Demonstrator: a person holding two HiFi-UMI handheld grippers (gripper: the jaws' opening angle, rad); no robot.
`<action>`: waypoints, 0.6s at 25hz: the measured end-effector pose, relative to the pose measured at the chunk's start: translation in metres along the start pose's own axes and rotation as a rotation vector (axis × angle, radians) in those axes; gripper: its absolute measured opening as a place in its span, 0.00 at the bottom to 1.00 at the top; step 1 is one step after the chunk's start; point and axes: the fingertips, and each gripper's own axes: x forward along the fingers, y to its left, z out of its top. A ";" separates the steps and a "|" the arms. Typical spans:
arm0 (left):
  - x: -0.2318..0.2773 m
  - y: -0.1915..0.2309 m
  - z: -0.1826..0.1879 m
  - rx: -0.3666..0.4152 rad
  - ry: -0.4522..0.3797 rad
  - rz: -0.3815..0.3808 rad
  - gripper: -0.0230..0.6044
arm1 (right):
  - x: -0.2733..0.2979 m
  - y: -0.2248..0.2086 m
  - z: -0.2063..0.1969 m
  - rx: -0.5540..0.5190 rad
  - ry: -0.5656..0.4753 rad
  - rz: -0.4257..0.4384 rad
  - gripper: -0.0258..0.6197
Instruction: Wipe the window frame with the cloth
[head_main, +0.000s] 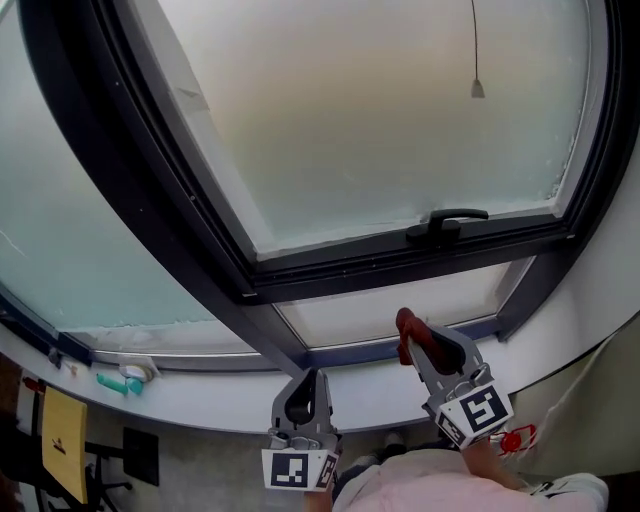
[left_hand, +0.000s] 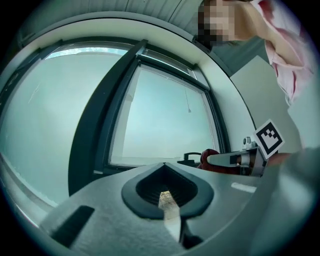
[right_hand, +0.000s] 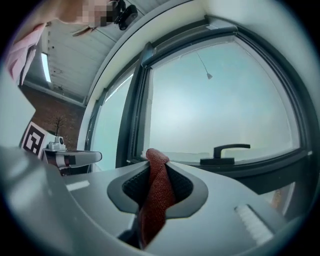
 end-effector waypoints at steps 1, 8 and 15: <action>0.012 -0.004 0.001 0.004 -0.013 -0.014 0.04 | 0.003 -0.008 0.003 -0.016 -0.022 -0.011 0.15; 0.056 -0.030 0.003 -0.012 -0.030 -0.086 0.04 | 0.015 -0.026 0.010 -0.046 -0.048 -0.021 0.15; 0.067 -0.012 0.002 -0.063 -0.027 -0.128 0.04 | 0.037 -0.026 0.000 -0.003 0.008 -0.047 0.14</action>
